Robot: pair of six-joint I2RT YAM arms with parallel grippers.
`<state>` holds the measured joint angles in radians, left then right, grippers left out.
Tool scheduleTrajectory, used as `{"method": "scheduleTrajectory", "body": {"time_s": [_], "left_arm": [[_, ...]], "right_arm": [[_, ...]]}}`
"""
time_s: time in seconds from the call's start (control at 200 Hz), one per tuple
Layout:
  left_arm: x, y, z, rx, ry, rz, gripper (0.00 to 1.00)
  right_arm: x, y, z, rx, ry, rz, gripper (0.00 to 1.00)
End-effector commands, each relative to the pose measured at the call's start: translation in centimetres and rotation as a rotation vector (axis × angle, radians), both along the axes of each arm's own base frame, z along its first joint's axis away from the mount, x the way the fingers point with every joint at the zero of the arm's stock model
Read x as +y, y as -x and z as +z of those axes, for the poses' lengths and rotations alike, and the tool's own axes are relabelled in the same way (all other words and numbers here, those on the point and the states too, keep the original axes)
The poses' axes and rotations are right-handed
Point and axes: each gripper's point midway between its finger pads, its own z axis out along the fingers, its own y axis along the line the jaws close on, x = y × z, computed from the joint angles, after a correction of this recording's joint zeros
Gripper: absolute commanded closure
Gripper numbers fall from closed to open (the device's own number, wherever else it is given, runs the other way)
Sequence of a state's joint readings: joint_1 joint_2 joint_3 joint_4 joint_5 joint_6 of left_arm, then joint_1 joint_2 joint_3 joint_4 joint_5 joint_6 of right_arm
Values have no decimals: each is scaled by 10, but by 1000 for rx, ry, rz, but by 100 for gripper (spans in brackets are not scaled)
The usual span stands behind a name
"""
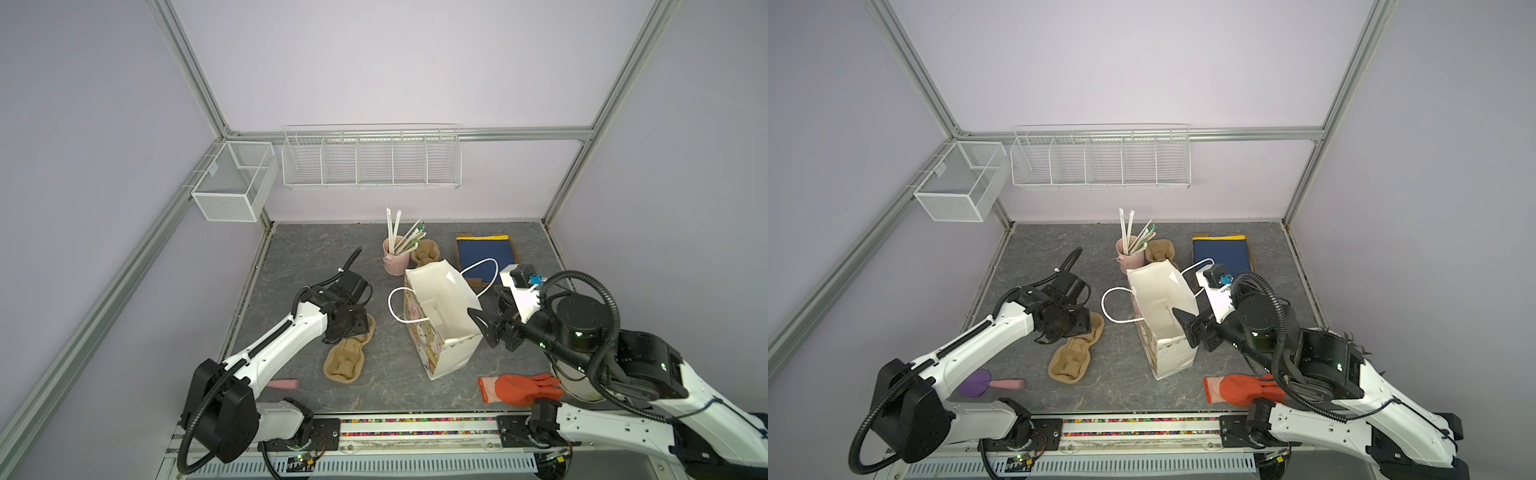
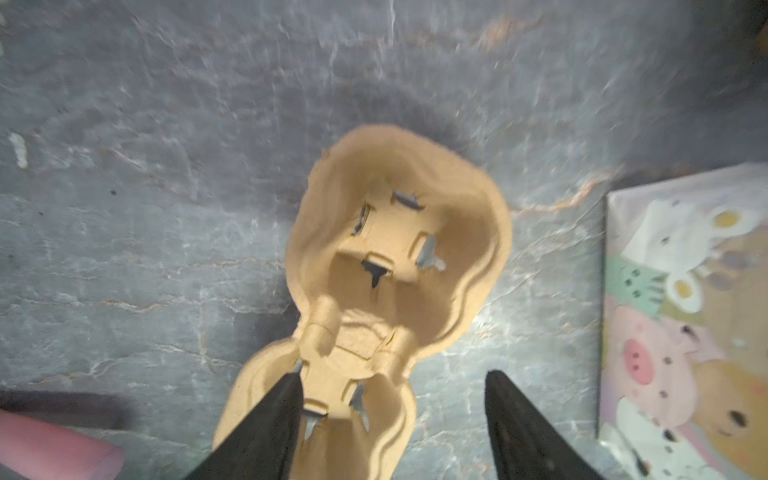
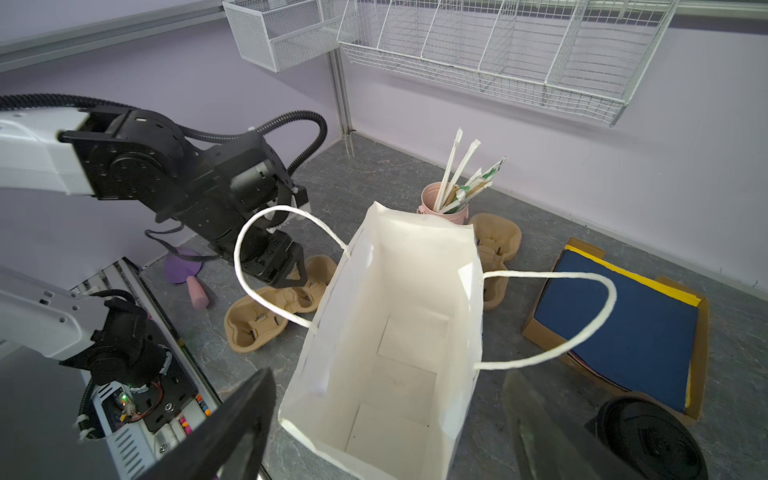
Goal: Pack the takeout coffee
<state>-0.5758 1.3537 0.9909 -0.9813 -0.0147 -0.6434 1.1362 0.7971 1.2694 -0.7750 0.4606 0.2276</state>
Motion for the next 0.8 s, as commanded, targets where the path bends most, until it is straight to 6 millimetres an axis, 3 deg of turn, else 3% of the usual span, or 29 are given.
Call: {"method": "scheduleTrajectory", "body": {"time_s": [0.0,0.18,0.435,0.575,0.795], "left_arm": [[-1,19,2,83,5,-100,30],[-5,28,8,76,35,-129,29],[10,24,-14,124,-83,-61,35],[7,20,-26,141,-92,-63,39],[13,13,-29,126,-142,-51,46]], "right_arm": [[-8,-1,-4,9,-1,-30,12],[-9,0,-5,14,-2,-27,12],[-8,1,-6,16,-5,-21,11],[-13,2,-5,12,-15,-28,10],[-20,4,-5,6,-21,-33,10]]}}
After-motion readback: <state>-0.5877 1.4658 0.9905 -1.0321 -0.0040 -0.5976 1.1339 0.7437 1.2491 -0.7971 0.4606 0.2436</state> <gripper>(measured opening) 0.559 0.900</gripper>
